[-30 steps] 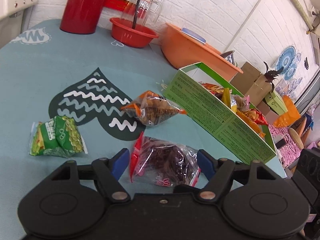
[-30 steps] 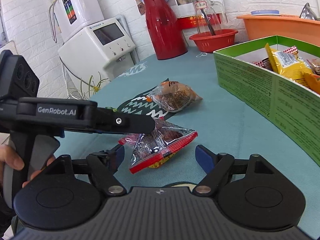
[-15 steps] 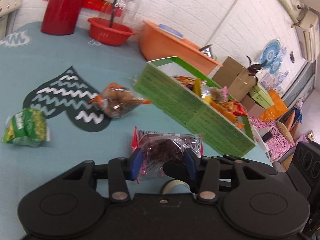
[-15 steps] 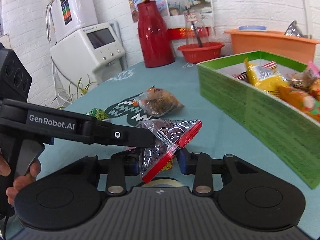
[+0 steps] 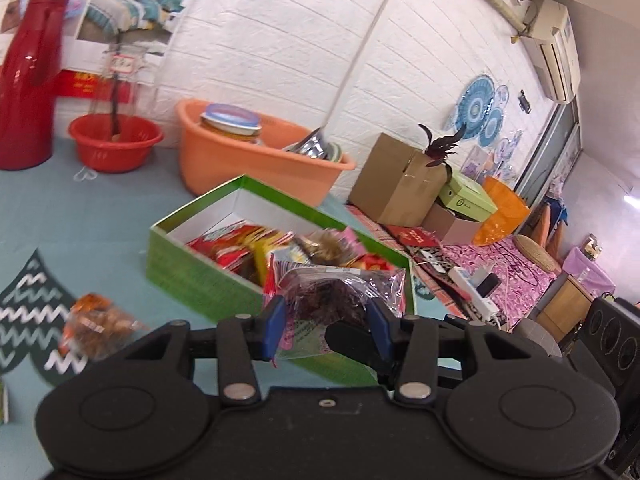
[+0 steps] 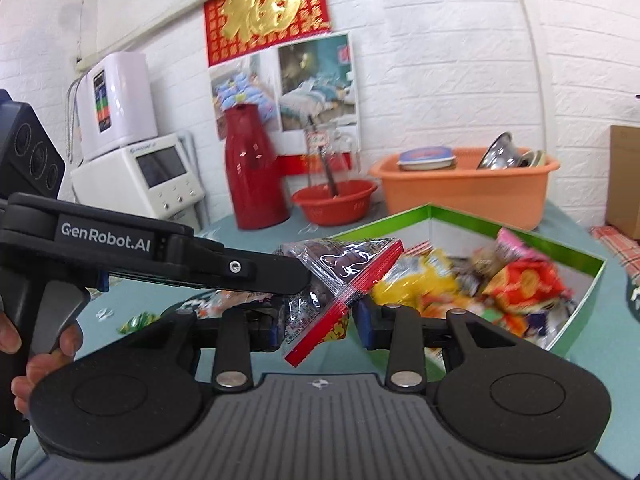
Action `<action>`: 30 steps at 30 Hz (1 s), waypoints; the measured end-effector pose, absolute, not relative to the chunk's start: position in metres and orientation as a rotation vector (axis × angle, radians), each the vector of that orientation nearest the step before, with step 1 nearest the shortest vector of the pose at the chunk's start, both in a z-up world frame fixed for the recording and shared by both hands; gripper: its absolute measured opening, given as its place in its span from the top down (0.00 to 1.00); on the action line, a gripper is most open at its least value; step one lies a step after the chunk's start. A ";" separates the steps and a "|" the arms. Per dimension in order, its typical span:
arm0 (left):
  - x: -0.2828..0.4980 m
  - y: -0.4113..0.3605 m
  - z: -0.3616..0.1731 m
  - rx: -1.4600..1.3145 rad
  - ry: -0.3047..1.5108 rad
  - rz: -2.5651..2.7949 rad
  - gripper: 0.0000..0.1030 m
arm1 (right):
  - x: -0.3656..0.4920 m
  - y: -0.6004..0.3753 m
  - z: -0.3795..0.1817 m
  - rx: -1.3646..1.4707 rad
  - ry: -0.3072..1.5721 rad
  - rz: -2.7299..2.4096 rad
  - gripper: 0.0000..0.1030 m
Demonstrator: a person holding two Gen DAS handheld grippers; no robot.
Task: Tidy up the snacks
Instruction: 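Carry the dried-fruit bag over the green box and open the right gripper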
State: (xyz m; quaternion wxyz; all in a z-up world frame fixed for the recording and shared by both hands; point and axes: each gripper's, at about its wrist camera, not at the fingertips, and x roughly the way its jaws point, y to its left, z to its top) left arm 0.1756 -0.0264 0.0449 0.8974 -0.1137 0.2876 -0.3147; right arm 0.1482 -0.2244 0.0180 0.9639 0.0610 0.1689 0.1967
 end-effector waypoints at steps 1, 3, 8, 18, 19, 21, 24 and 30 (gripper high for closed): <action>0.180 -0.031 0.047 -0.231 0.594 -0.658 0.31 | 0.151 -0.229 0.019 0.125 0.335 0.389 0.42; 0.188 -0.042 0.049 -0.223 0.586 -0.668 0.31 | 0.157 -0.238 0.021 0.131 0.324 0.373 0.42; 0.212 -0.062 0.051 -0.220 0.585 -0.690 0.31 | 0.176 -0.257 0.021 0.142 0.309 0.347 0.42; 0.261 -0.081 0.037 -0.226 0.592 -0.673 0.29 | 0.220 -0.274 0.001 0.150 0.309 0.322 0.36; 0.263 -0.080 0.035 -0.214 0.581 -0.642 0.13 | 0.224 -0.274 -0.003 0.138 0.316 0.302 0.28; 0.262 -0.079 0.031 -0.196 0.564 -0.595 0.00 | 0.228 -0.274 -0.013 0.109 0.340 0.259 0.05; 0.259 -0.071 0.026 -0.192 0.551 -0.549 0.00 | 0.222 -0.274 -0.019 0.087 0.303 0.277 0.00; 0.255 -0.056 0.027 -0.224 0.588 -0.518 0.00 | 0.213 -0.272 -0.011 0.089 0.299 0.223 0.00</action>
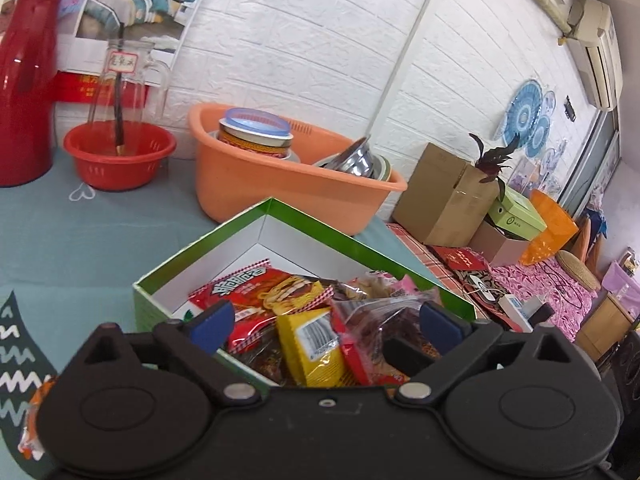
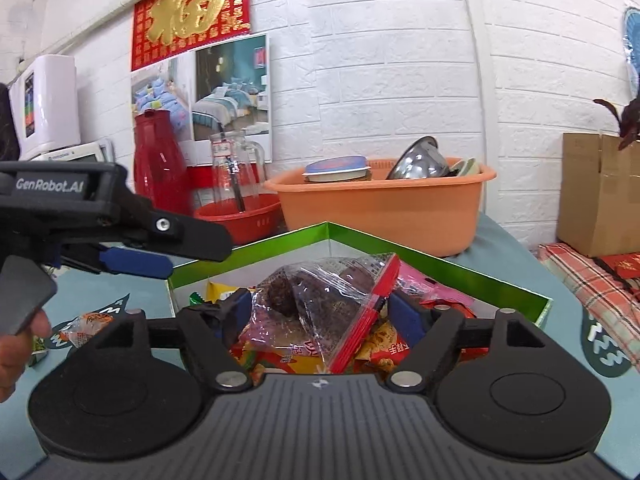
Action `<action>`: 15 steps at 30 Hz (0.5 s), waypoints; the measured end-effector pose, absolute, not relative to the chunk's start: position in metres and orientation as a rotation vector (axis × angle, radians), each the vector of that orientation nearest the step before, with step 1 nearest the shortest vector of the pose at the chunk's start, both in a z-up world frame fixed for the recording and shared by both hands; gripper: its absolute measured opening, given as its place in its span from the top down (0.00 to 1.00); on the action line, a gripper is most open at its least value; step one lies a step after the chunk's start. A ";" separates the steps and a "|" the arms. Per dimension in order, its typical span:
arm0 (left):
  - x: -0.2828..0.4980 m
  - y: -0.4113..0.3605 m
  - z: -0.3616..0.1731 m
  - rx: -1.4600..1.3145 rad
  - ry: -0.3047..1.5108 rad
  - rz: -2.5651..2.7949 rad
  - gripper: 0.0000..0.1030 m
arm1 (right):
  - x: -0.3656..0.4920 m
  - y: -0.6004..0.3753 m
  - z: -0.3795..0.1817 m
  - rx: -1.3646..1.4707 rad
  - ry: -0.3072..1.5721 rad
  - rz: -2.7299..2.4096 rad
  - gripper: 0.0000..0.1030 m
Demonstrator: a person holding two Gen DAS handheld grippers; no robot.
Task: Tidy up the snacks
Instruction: 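Carry the dried-fruit bag over the green box and open the right gripper, then grasp the orange-trimmed nut bag with the right gripper and lift it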
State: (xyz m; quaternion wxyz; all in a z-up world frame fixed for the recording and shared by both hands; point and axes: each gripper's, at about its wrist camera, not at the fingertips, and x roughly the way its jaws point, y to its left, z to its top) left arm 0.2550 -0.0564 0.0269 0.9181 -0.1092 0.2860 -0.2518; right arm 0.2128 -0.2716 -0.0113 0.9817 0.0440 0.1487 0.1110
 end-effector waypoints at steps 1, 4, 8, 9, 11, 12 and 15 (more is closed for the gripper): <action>0.252 -0.055 0.029 -0.219 0.585 -0.511 0.00 | 0.210 -0.272 -0.009 0.092 0.288 0.210 0.00; 0.241 -0.051 0.034 -0.209 0.584 -0.499 0.00 | 0.200 -0.274 -0.002 0.107 0.267 0.188 0.00; 0.225 -0.045 0.041 -0.207 0.576 -0.496 0.00 | 0.182 -0.271 0.008 0.107 0.232 0.177 0.00; 0.220 -0.043 0.043 -0.208 0.570 -0.496 0.00 | 0.177 -0.269 0.009 0.105 0.225 0.176 0.00; 0.213 -0.040 0.046 -0.209 0.564 -0.496 0.00 | 0.168 -0.266 0.012 0.106 0.217 0.181 0.00; 0.208 -0.038 0.047 -0.208 0.562 -0.494 0.00 | 0.163 -0.264 0.013 0.107 0.215 0.185 0.00; 0.198 -0.032 0.049 -0.200 0.556 -0.489 0.00 | 0.152 -0.257 0.015 0.105 0.215 0.211 0.00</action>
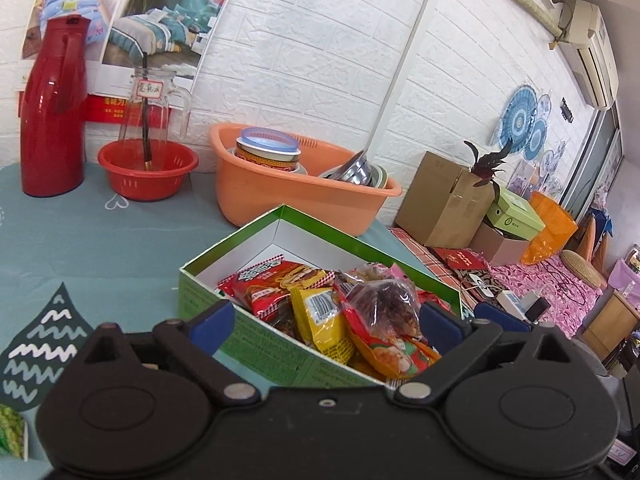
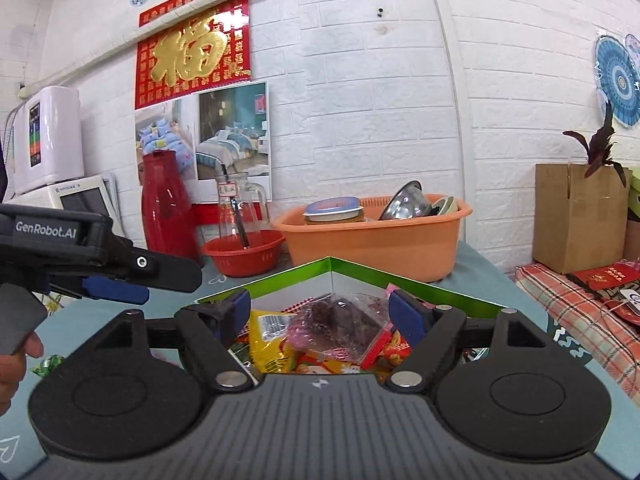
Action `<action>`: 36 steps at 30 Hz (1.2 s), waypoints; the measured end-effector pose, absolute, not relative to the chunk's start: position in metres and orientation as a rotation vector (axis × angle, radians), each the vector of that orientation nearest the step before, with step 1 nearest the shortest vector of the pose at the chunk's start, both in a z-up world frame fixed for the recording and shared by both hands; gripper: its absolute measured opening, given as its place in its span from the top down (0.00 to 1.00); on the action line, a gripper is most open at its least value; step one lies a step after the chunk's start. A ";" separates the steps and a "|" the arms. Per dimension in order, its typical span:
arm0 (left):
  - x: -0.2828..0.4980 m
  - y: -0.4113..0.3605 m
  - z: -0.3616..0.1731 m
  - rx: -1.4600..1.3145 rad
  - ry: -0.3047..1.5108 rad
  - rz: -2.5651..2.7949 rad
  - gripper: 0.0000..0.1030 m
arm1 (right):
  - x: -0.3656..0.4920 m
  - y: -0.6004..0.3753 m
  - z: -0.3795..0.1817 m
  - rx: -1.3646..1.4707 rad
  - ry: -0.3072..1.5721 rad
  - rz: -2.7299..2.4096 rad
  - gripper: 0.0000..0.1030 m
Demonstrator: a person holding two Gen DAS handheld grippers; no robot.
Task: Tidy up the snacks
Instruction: 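Grasp the orange-trimmed nut bag with the right gripper and lift it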
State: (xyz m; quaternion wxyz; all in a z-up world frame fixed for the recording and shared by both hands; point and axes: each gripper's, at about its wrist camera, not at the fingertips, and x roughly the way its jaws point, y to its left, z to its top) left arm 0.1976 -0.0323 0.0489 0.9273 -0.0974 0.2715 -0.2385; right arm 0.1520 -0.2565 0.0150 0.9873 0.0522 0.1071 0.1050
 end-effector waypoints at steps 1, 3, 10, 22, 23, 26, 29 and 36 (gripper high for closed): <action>0.194 -0.030 0.049 -0.197 0.557 -0.485 0.00 | 0.148 -0.253 0.015 0.104 0.216 0.224 0.00; 0.189 -0.023 0.050 -0.195 0.558 -0.475 0.00 | 0.142 -0.247 0.015 0.104 0.220 0.249 0.00; 0.184 0.012 0.041 -0.206 0.589 -0.386 0.00 | 0.132 -0.222 0.009 0.099 0.276 0.338 0.00; 0.219 0.068 0.001 -0.300 0.695 -0.239 0.00 | 0.129 -0.200 -0.006 0.072 0.344 0.391 0.00; 0.223 0.070 -0.002 -0.313 0.701 -0.234 0.00 | 0.130 -0.200 -0.007 0.073 0.349 0.391 0.00; 0.234 0.075 -0.011 -0.344 0.720 -0.231 0.00 | 0.135 -0.201 -0.012 0.078 0.366 0.396 0.00; 0.245 0.074 -0.019 -0.351 0.734 -0.224 0.00 | 0.138 -0.200 -0.017 0.084 0.385 0.396 0.00; 0.239 0.067 -0.032 -0.370 0.774 -0.340 0.36 | 0.143 -0.201 -0.025 0.096 0.426 0.418 0.00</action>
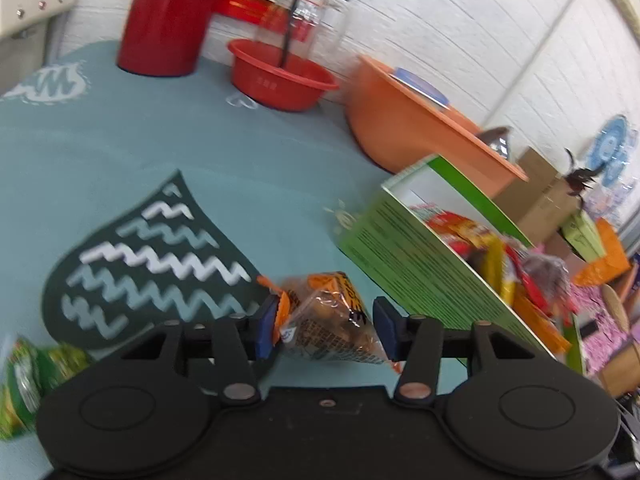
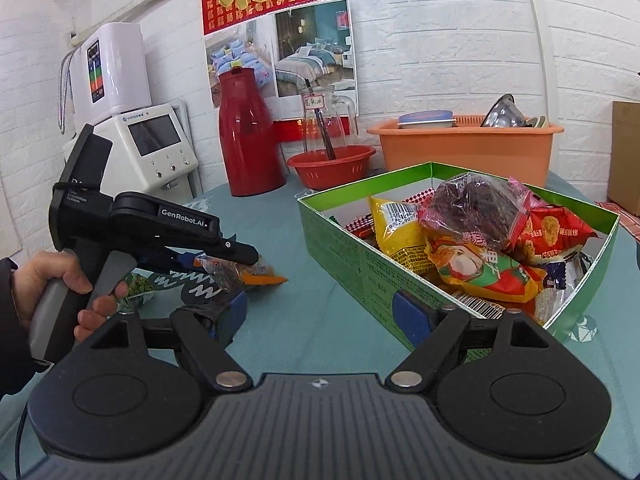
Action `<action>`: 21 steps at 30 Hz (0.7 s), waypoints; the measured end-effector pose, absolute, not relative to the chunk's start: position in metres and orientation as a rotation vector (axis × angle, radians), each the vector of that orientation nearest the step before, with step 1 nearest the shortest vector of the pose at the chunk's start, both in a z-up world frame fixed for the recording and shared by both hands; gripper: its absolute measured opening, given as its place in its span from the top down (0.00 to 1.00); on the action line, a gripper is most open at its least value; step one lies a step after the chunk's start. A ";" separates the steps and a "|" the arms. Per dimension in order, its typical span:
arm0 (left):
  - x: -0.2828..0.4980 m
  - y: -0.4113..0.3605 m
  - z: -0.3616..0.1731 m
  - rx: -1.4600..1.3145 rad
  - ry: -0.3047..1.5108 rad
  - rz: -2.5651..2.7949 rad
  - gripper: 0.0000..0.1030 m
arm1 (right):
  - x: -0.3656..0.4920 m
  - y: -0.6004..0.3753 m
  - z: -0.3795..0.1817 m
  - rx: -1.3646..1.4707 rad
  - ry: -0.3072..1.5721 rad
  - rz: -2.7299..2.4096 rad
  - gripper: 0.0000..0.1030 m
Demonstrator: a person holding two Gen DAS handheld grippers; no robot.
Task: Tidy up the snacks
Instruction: 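Grasp the orange-trimmed nut bag with the right gripper and lift it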
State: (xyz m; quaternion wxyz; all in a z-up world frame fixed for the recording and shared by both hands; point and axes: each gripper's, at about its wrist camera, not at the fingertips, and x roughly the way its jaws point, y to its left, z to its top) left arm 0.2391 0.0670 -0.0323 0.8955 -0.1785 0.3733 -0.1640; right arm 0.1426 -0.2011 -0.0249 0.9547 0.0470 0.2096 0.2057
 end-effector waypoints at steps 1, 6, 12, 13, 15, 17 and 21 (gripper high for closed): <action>0.233 0.063 -0.034 -0.351 0.785 -0.367 0.42 | 0.143 -0.201 -0.026 0.096 0.433 0.425 0.00; 0.197 0.044 -0.041 -0.309 0.827 -0.499 0.39 | 0.139 -0.197 -0.033 0.085 0.483 0.475 0.00; 0.166 0.046 -0.025 -0.307 0.769 -0.508 0.00 | 0.138 -0.179 -0.042 0.032 0.543 0.538 0.00; 0.166 0.046 -0.022 -0.310 0.763 -0.510 0.00 | 0.139 -0.173 -0.043 0.033 0.549 0.549 0.00; 0.168 0.045 -0.020 -0.303 0.762 -0.509 0.00 | 0.143 -0.164 -0.044 0.031 0.559 0.572 0.00; 0.172 0.044 -0.021 -0.294 0.773 -0.506 0.00 | 0.147 -0.156 -0.045 0.018 0.567 0.581 0.00; 0.176 0.043 -0.026 -0.306 0.797 -0.520 0.04 | 0.156 -0.145 -0.047 -0.012 0.576 0.578 0.00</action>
